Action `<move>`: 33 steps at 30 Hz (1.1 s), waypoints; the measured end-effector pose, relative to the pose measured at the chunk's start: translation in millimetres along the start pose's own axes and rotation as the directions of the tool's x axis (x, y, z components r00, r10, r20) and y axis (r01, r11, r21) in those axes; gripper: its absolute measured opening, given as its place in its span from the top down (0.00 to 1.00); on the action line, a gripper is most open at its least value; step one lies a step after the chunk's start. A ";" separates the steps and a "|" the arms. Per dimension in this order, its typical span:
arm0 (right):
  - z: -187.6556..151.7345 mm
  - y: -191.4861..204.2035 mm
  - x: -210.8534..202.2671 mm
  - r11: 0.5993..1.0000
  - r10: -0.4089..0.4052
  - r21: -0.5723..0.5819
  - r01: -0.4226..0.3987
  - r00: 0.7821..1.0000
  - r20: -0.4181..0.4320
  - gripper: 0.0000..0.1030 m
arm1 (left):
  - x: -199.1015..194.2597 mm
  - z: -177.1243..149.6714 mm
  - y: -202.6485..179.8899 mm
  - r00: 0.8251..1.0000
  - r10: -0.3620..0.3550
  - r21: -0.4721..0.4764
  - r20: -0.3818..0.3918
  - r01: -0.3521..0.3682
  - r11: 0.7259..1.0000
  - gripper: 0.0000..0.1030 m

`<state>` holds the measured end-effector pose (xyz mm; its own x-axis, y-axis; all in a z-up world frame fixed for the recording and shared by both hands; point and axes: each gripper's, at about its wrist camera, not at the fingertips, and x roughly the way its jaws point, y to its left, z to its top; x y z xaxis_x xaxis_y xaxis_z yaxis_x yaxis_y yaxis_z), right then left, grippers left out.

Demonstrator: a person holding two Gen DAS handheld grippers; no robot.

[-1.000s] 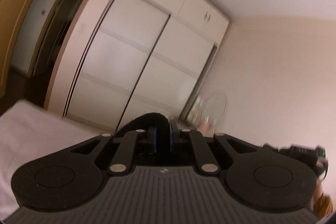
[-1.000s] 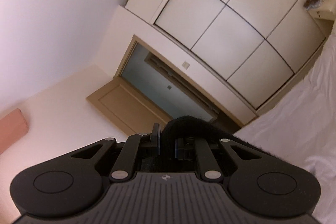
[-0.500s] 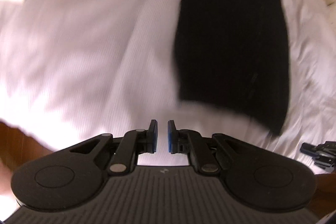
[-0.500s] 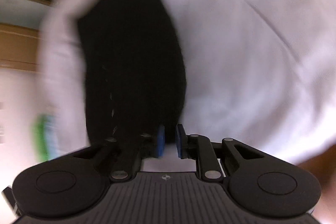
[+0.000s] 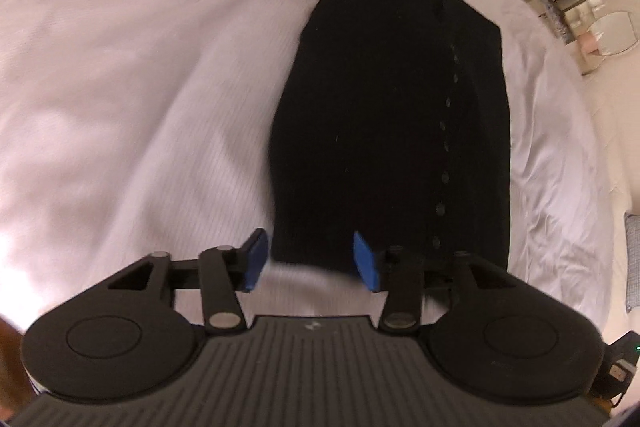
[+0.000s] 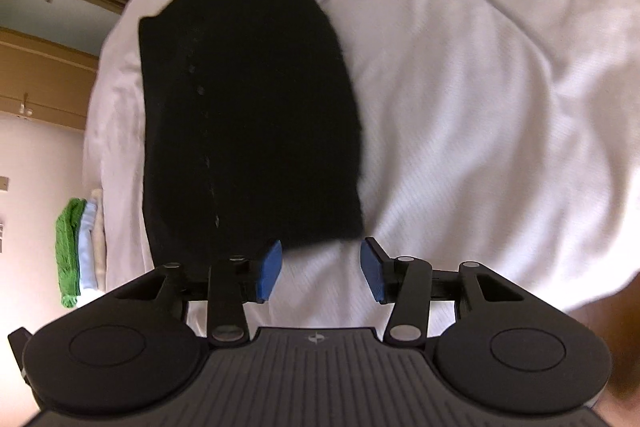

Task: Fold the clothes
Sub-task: 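Pull the hem back with both grippers to straighten the cardigan flat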

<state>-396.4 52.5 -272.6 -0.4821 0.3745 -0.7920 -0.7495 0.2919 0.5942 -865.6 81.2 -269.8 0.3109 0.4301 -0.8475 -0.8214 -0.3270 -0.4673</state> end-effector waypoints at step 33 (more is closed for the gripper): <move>-12.2 -41.8 2.7 0.989 0.081 0.129 -0.076 0.996 -0.030 0.90 | -7.2 -89.2 18.5 0.997 -0.075 0.233 0.019 0.069 0.970 0.93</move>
<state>-371.9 30.6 -301.3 -0.5543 0.3704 -0.7453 -0.6456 0.3738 0.6659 -840.3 -2.9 -294.8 0.3629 0.4691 -0.8051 -0.8868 -0.0916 -0.4530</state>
